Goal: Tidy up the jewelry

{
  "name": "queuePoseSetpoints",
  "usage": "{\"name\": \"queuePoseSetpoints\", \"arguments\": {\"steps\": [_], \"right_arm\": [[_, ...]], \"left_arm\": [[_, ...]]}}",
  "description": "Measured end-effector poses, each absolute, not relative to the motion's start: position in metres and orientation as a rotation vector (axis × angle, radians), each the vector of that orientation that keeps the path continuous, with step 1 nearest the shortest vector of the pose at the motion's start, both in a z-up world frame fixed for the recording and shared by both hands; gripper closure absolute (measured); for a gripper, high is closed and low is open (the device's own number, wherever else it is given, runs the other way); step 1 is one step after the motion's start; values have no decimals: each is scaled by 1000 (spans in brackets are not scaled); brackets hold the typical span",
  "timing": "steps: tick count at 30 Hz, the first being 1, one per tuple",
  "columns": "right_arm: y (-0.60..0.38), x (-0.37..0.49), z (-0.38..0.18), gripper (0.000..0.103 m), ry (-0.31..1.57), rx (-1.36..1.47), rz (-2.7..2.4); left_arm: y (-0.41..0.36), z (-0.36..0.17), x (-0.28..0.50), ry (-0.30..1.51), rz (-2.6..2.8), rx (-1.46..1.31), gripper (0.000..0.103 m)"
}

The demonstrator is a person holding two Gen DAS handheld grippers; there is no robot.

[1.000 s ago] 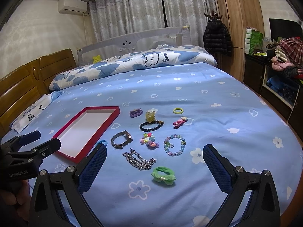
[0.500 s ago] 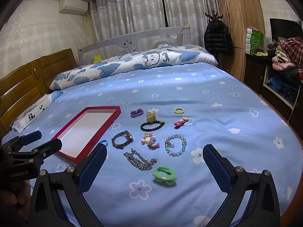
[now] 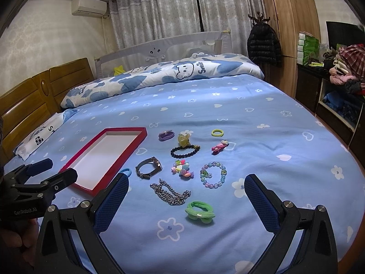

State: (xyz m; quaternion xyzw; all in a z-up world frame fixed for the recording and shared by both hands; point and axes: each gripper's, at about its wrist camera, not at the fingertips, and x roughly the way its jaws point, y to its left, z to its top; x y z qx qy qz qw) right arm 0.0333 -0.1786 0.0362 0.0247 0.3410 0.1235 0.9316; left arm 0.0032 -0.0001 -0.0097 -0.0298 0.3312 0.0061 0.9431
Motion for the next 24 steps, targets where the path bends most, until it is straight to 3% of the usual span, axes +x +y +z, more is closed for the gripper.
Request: {"name": "queuePoseSetpoints", "arguments": {"steps": [14, 24], "right_arm": [[-187, 44, 25, 1, 737, 68, 265], [-195, 62, 17, 1, 771, 77, 262]], "left_arm": [[8, -14, 33, 745, -27, -97, 2], [7, -22, 58, 792, -62, -92, 9]]}}
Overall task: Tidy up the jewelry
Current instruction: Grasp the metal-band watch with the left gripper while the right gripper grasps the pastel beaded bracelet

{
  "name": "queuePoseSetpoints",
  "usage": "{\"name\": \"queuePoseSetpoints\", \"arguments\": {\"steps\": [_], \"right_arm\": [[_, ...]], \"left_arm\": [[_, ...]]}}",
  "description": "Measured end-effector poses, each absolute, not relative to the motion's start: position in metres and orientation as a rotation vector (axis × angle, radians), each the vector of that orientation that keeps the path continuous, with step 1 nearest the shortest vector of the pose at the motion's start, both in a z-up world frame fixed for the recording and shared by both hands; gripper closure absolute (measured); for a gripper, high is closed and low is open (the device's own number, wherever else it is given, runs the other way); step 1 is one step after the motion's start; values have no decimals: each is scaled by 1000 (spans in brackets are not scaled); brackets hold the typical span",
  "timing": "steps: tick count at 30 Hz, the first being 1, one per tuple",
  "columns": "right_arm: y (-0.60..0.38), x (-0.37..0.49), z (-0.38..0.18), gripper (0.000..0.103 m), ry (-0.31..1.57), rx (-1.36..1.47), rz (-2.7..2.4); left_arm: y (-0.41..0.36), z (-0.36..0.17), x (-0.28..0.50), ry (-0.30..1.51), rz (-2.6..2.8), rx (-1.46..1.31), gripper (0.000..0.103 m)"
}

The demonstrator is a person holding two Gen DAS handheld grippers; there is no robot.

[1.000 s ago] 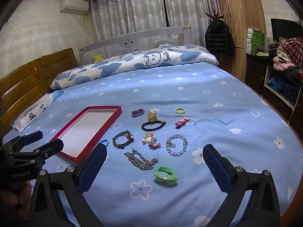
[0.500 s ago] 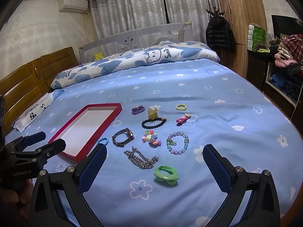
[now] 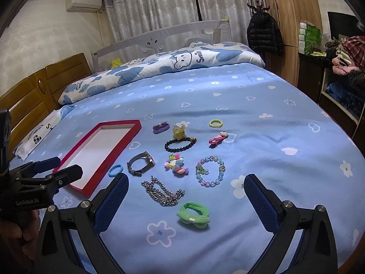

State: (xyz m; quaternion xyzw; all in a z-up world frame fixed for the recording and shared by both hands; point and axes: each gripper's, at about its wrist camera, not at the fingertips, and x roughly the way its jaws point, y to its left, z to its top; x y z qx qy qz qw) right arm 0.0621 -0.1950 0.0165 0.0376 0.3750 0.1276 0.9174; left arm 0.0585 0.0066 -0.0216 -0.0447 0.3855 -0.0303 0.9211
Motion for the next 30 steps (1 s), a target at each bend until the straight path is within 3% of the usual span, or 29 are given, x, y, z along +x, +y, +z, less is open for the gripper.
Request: {"name": "queuePoseSetpoints", "arguments": {"steps": [8, 30], "right_arm": [[-202, 82, 7, 7, 812, 82, 255], [-217, 150, -57, 51, 1026, 52, 203]], "left_arm": [[3, -27, 87, 829, -97, -88, 14], [-18, -83, 191, 1009, -170, -44, 43]]}}
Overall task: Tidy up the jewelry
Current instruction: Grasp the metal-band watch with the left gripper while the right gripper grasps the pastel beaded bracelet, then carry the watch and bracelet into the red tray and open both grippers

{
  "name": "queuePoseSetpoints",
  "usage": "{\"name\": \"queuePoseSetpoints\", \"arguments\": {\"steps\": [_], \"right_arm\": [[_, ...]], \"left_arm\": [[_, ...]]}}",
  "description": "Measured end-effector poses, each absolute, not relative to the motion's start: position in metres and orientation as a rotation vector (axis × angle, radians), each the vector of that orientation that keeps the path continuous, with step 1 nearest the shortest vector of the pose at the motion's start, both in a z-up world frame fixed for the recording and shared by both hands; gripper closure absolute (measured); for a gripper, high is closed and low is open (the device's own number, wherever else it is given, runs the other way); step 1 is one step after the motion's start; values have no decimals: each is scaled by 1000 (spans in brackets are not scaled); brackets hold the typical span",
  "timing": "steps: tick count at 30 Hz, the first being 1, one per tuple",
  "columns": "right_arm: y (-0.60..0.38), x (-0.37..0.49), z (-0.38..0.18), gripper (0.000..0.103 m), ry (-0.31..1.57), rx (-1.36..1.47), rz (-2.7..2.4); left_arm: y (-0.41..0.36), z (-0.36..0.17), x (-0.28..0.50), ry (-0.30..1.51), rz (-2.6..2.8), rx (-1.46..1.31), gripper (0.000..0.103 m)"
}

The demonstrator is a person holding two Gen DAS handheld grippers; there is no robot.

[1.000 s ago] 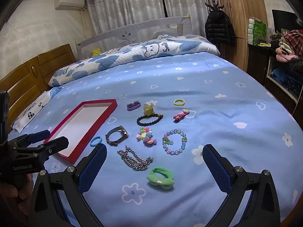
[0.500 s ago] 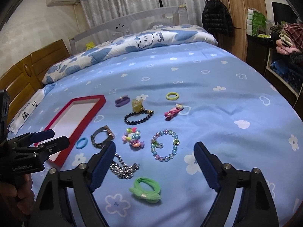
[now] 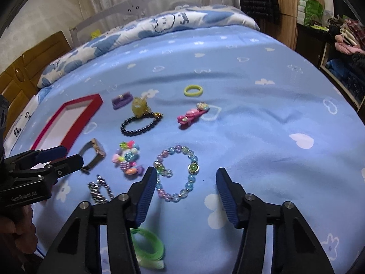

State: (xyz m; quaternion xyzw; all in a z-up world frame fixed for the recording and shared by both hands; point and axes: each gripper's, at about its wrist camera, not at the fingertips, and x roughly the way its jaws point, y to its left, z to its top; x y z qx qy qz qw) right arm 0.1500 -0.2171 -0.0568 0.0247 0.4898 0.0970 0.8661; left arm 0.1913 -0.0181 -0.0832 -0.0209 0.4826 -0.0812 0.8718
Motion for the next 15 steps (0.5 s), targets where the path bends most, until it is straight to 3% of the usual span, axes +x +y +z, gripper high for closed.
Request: {"name": "queuePoseSetpoints", "arguments": {"steps": [2, 6, 8, 10, 11, 12, 15], "right_arm": [[-218, 155, -63, 54, 1045, 50, 200], [-215, 161, -73, 61, 1073, 22, 195], [-213, 163, -78, 64, 1080, 7, 191], [-213, 165, -80, 73, 1078, -7, 185], [-212, 165, -80, 78, 1076, -13, 182], [-212, 166, -81, 89, 1074, -19, 181], [-212, 166, -80, 92, 1068, -22, 183]], "left_arm": [[-20, -91, 200, 1032, -168, -27, 47], [-23, -108, 214, 1073, -180, -22, 70], [-24, -110, 215, 1064, -187, -9, 76], [-27, -111, 215, 1061, -205, -10, 92], [-26, -111, 216, 1060, -212, -13, 94], [-26, -111, 215, 1055, -214, -13, 98], [-23, -108, 212, 1047, -223, -29, 101]]}}
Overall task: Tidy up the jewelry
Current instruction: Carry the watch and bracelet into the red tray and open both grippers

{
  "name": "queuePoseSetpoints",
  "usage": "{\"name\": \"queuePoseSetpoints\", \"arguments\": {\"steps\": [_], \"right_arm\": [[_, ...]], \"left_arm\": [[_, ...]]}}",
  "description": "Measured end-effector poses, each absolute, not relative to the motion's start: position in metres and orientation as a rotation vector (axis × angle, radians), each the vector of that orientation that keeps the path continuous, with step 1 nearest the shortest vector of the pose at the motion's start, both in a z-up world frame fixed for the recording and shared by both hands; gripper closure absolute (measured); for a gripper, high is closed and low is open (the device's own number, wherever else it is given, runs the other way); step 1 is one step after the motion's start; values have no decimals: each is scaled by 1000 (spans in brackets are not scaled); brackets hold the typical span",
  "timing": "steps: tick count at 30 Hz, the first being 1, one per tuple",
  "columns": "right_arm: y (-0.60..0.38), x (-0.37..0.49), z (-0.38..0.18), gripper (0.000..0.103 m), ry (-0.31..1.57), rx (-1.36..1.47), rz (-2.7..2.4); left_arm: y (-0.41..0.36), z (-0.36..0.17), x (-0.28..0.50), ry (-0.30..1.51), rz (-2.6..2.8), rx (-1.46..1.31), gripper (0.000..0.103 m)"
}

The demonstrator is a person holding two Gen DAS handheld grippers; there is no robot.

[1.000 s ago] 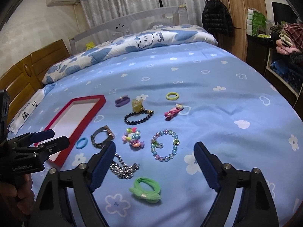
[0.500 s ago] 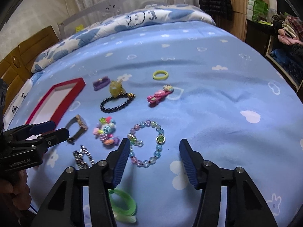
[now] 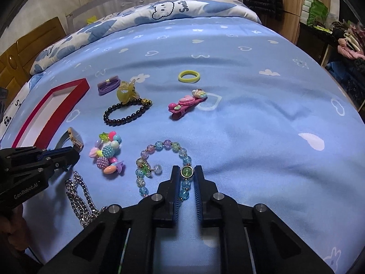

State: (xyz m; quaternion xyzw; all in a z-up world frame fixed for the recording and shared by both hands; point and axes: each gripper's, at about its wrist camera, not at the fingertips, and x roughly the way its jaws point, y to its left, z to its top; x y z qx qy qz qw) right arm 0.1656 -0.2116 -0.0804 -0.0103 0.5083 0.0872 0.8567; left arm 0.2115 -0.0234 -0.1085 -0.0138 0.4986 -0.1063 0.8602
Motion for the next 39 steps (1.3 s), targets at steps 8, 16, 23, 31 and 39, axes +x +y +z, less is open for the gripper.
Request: {"name": "queuePoseSetpoints", "arguments": {"steps": [8, 16, 23, 31, 39], "right_arm": [[-210, 158, -55, 92, 997, 29, 216], [-191, 155, -17, 92, 917, 36, 262], [-158, 157, 4, 92, 877, 30, 336], [-105, 162, 9, 92, 875, 29, 464], [-38, 170, 12, 92, 875, 20, 614]], "left_arm": [[-10, -86, 192, 995, -237, -81, 102], [22, -53, 160, 930, -225, -142, 102], [59, -34, 131, 883, -173, -194, 102], [108, -28, 107, 872, -68, -232, 102], [144, -30, 100, 891, 15, -259, 102]]}}
